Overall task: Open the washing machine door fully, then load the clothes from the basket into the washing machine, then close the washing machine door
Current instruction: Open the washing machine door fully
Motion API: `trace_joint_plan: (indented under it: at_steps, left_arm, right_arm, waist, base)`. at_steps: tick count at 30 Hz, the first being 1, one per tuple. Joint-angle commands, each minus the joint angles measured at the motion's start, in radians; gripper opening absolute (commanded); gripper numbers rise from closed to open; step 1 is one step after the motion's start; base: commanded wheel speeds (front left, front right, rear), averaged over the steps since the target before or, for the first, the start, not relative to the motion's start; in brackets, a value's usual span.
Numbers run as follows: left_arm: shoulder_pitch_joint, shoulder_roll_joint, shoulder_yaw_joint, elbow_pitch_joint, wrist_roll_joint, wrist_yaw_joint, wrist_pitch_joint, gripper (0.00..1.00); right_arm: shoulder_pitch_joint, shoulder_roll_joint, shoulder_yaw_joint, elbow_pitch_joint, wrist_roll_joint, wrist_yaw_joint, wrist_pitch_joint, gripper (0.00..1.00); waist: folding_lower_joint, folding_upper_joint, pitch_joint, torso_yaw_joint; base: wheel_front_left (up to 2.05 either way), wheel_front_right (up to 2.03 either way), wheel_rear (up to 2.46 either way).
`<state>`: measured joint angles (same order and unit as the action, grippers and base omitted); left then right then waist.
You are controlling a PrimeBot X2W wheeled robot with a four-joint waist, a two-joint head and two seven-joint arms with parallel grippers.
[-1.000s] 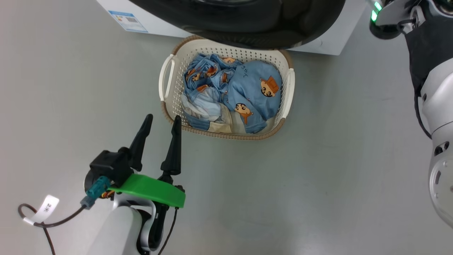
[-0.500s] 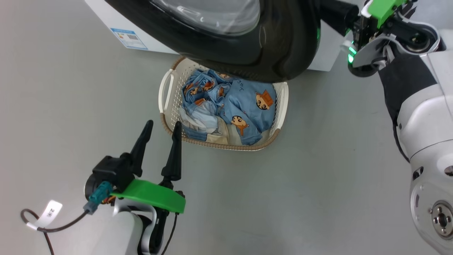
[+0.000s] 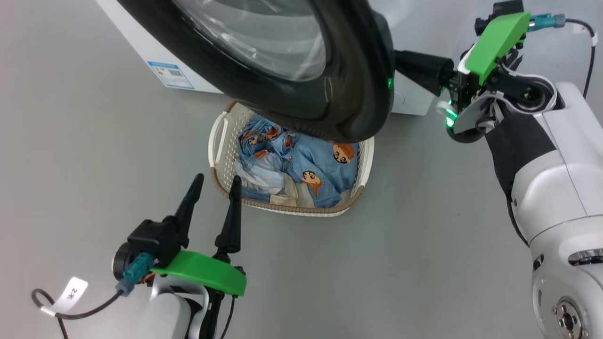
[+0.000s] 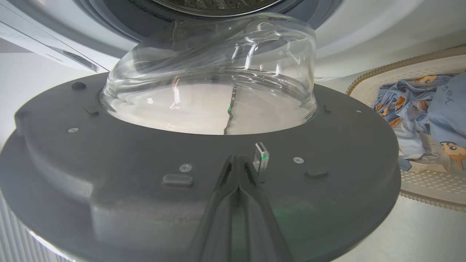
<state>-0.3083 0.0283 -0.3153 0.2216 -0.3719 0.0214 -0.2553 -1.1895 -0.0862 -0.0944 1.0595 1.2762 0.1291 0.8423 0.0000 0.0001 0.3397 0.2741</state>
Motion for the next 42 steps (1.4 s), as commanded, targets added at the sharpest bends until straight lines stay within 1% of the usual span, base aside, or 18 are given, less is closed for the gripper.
trace_joint_plan:
  at_steps: [1,7,8,14,21,27,33,42]
  left_arm:
    - [0.011,0.022,0.035,-0.018,0.013,-0.001,-0.006,1.0]
    - [0.027,0.022,0.033,-0.017,0.023,-0.001,-0.006,1.0]
    - [0.027,0.022,0.033,-0.017,0.023,-0.001,-0.006,1.0]
    - [0.038,0.022,0.031,-0.016,0.028,0.0,-0.006,1.0]
    - [0.043,0.022,0.025,-0.013,0.027,0.0,-0.006,1.0]
    - [0.047,0.022,0.028,-0.017,0.029,0.0,-0.006,1.0]
    - [0.045,0.022,0.032,-0.02,0.029,-0.001,-0.006,1.0]
    - [0.043,0.022,0.036,-0.02,0.03,0.002,-0.006,1.0]
  right_arm:
    - [0.02,0.035,0.036,-0.041,0.04,0.002,0.028,0.0]
    - [0.077,0.036,0.131,-0.078,0.136,0.002,0.045,0.0]
    - [0.077,0.036,0.131,-0.078,0.136,0.002,0.045,0.0]
    - [0.12,0.036,0.251,-0.113,0.229,0.002,0.031,0.0]
    - [0.146,0.036,0.368,-0.145,0.324,0.002,0.013,0.0]
    - [0.156,0.036,0.447,-0.174,0.379,0.002,-0.009,0.0]
    - [0.165,0.036,0.515,-0.186,0.41,0.002,-0.033,0.0]
    - [0.177,0.036,0.625,-0.215,0.468,0.002,-0.038,0.0]
  waist:
    - [0.0,-0.0001,-0.017,-0.005]
    - [0.0,-0.0001,-0.044,-0.011]
    - [0.0,-0.0001,-0.044,-0.011]
    - [0.0,-0.0001,-0.059,-0.019]
    - [0.0,-0.0001,-0.073,-0.017]
    - [0.0,-0.0001,-0.074,-0.014]
    - [0.0,-0.0001,-0.069,-0.011]
    - [0.0,-0.0001,-0.065,-0.01]
  base:
    - [0.0,0.0,0.0]
    - [0.0,0.0,0.0]
    - [0.0,0.0,0.0]
    - [0.0,0.0,0.0]
    - [0.0,0.0,0.0]
    - [0.0,0.0,0.0]
    - [0.0,0.0,0.0]
    - [0.0,0.0,0.0]
